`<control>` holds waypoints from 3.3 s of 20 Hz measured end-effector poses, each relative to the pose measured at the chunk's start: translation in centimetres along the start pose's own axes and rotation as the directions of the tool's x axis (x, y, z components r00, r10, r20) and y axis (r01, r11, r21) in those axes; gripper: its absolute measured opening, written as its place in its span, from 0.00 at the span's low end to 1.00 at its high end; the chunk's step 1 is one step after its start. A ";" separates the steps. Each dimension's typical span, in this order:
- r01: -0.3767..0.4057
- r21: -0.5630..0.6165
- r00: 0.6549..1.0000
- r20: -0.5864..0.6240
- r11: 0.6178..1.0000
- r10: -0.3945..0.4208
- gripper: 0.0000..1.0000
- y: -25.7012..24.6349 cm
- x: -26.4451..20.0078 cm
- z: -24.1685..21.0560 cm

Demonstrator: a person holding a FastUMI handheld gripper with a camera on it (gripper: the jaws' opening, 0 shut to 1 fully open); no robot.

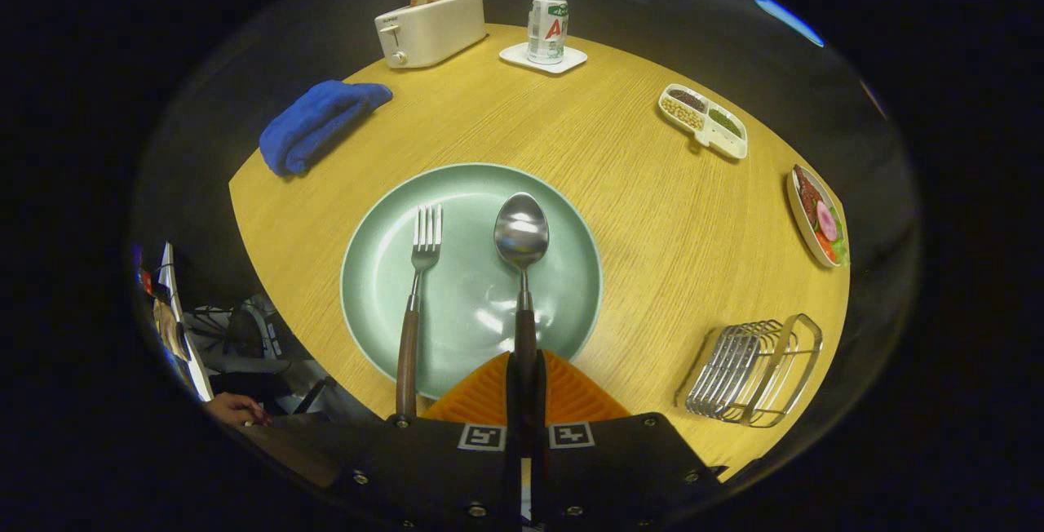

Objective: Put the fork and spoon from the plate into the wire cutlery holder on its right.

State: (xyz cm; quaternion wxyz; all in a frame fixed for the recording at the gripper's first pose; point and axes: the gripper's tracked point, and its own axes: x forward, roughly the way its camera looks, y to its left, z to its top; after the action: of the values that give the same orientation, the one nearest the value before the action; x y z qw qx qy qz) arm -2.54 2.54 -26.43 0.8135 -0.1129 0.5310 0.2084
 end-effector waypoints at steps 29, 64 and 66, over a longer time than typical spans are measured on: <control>0.052 -0.021 0.821 -0.569 0.998 -0.055 0.05 -17.0 -9.3 -8.9; -0.015 0.120 0.984 -0.177 0.993 0.037 0.21 -6.3 -9.8 -0.5; -0.035 0.123 0.984 -0.170 0.992 0.056 0.21 -4.5 -9.0 -0.2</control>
State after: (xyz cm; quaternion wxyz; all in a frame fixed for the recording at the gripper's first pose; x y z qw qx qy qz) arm -3.81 -3.52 -18.45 0.7646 -0.0696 0.6137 0.1841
